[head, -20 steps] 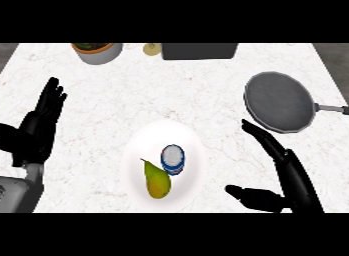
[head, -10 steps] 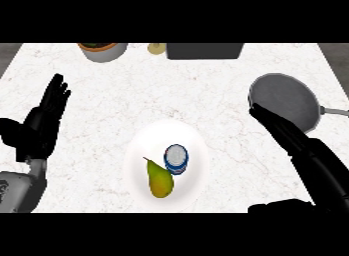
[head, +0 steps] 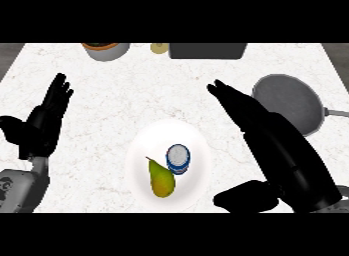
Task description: Pick the can from the plate and place it in the pan
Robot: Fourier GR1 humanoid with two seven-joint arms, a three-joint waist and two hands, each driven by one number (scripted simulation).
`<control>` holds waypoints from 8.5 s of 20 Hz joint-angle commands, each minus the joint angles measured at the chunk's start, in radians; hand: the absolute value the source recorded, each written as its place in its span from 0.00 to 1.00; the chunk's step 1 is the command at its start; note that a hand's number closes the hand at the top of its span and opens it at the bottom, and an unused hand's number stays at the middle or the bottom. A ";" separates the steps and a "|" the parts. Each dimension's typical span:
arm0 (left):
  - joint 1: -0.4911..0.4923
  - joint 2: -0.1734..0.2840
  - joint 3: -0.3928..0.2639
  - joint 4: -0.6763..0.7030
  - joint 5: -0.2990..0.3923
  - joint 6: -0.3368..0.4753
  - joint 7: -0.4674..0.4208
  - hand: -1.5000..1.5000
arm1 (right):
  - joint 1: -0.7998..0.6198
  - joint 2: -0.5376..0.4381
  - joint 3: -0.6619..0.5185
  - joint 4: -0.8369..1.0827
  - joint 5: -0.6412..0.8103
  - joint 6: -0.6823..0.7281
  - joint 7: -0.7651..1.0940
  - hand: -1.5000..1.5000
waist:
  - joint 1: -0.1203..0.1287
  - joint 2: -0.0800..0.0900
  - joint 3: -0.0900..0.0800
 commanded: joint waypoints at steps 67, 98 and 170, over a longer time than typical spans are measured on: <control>-0.017 -0.201 0.166 -0.054 -0.235 -0.144 0.098 0.50 | -0.032 0.411 0.189 0.817 0.282 0.191 -0.038 0.00 | 0.000 0.001 0.001; 0.048 -0.201 0.224 -0.072 -0.239 -0.186 0.078 0.50 | 0.300 0.211 0.414 0.178 0.749 -0.095 -0.088 1.00 | -0.026 -0.011 0.001; 0.016 -0.180 0.282 -0.044 -0.235 -0.211 0.071 0.50 | 0.032 -0.245 -1.006 1.732 -0.146 0.331 -1.766 0.00 | -0.032 -0.008 -0.001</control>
